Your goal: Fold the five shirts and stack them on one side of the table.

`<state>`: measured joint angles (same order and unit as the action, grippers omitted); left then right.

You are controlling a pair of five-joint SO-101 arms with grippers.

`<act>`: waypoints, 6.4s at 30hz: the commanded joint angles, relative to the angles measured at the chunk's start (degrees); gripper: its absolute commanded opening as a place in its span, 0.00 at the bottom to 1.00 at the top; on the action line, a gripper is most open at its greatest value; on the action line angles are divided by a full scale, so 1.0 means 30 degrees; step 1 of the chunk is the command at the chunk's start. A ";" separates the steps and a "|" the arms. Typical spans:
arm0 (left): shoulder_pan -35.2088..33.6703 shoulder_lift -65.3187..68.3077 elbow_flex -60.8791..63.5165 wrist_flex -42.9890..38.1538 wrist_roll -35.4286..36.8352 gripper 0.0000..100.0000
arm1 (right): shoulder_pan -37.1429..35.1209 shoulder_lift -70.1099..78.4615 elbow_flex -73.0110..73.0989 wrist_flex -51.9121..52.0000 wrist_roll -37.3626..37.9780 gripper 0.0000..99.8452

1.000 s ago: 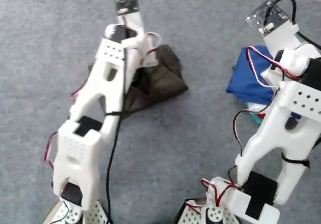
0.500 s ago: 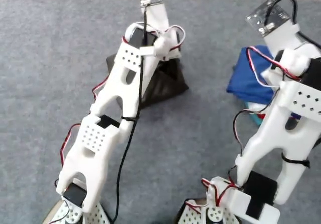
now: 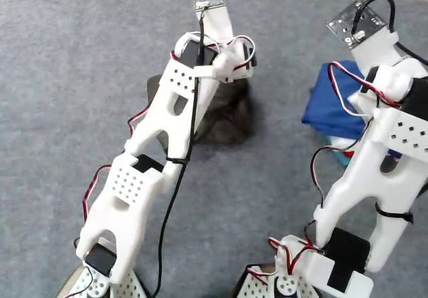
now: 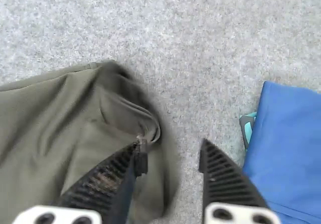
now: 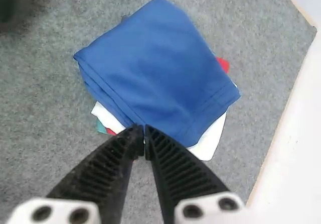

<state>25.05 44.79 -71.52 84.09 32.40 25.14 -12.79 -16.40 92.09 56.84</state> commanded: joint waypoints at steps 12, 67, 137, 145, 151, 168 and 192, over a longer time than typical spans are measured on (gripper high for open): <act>-1.0066 -0.0527 -0.3297 0.5626 -0.2491 0.03 | -0.9729 0.3062 0.1128 -0.2462 -0.5626 0.02; -1.9795 0.3194 0.8454 0.1319 -0.5949 0.03 | -0.8322 1.4755 -0.5407 0.3048 -0.6037 0.01; -0.5817 0.6183 0.1451 -0.4161 -0.8234 0.03 | -0.5216 1.7978 -0.6960 0.3048 -0.9201 0.01; -0.7956 0.7707 -0.2242 -0.0410 -0.8293 0.03 | -0.4630 1.6601 -0.6168 0.3048 -0.9260 0.01; -0.9685 0.9114 -0.2945 0.0000 -0.8381 0.03 | -0.6388 1.4725 -0.6198 0.2930 -0.9319 0.01; -1.0066 0.7971 -0.2916 0.1612 -0.8234 0.03 | -0.8527 2.0703 -0.6960 -0.0176 -1.2308 0.01; -1.2381 0.6945 -0.7956 0.5538 -0.8381 0.03 | -1.1223 1.6806 -1.1531 0.3018 -2.2711 0.12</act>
<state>-8.00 70.37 -92.35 99.82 7.60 -5.19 41.01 -54.11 100.70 -2.77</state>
